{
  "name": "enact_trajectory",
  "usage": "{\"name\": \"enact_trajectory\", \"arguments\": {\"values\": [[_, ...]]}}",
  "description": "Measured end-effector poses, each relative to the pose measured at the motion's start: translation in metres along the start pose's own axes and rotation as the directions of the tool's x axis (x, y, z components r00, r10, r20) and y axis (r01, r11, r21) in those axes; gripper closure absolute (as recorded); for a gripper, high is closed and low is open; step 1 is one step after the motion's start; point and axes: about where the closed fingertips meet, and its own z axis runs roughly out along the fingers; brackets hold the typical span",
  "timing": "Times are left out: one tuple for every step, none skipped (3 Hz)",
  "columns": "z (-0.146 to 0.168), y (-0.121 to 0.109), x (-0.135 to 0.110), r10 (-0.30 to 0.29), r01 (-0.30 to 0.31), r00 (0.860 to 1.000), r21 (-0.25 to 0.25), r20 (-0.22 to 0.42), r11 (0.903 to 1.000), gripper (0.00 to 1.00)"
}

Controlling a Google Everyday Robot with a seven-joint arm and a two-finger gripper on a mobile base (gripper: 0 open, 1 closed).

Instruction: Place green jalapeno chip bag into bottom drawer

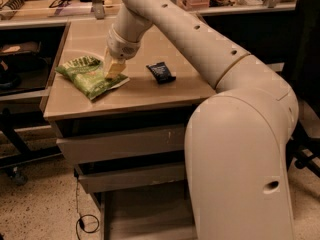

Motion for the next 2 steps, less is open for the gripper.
{"name": "enact_trajectory", "arguments": {"values": [[0.0000, 0.0000, 0.0000, 0.000, 0.000, 1.000, 0.000, 0.000, 1.0000, 1.00], [0.0001, 0.0000, 0.0000, 0.000, 0.000, 1.000, 0.000, 0.000, 1.0000, 1.00]]}}
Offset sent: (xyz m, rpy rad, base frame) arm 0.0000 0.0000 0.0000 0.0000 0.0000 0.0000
